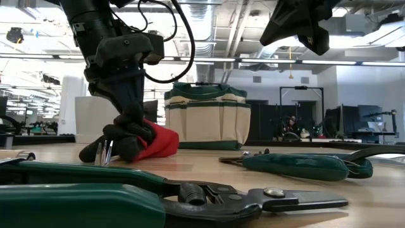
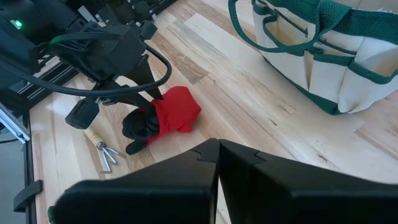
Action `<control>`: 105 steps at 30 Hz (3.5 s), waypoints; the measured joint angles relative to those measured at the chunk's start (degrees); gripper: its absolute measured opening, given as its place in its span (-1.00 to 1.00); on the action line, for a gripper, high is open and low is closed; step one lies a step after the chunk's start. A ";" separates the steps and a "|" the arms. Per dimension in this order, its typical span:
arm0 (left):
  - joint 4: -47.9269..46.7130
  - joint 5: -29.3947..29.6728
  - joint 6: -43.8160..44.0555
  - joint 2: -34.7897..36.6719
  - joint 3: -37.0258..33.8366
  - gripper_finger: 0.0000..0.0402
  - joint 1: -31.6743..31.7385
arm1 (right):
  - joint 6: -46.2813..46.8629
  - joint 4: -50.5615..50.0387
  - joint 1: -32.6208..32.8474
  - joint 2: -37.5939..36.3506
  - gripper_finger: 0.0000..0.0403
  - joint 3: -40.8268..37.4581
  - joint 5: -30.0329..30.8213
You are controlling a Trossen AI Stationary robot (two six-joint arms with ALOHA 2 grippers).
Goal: Pick & Place Garden tools in Gardening bag
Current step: Put the gloves into the gardening bag
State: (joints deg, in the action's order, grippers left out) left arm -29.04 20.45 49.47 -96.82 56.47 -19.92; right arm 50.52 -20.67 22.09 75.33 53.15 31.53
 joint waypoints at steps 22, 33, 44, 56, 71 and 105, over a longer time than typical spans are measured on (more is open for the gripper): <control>-0.07 -1.24 -2.89 7.00 -0.09 -0.98 -0.35 | -0.06 -0.11 -0.02 0.00 -0.99 0.00 0.00; 0.00 6.18 -7.52 23.49 -0.09 -0.98 -0.24 | -0.04 -0.11 -0.02 0.02 -0.99 0.00 0.00; 3.36 13.41 -14.63 35.03 -0.01 -0.98 -0.24 | -0.08 -0.39 -0.15 0.02 -0.99 0.00 0.36; 8.66 10.48 -36.35 36.82 0.02 -0.98 9.08 | -0.06 -0.46 -0.15 0.02 -0.99 0.00 3.02; 9.08 -9.29 -55.47 31.50 8.14 -0.98 28.23 | 0.05 1.24 -0.13 0.02 -0.99 0.00 4.58; 16.82 -6.76 -87.86 5.57 17.44 -0.98 38.01 | -14.89 -2.90 -8.44 -15.45 -0.99 0.03 4.73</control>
State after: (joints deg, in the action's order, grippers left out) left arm -12.22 13.69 -38.39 -91.25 73.91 18.09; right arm 35.64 -23.57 13.65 59.88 53.17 36.26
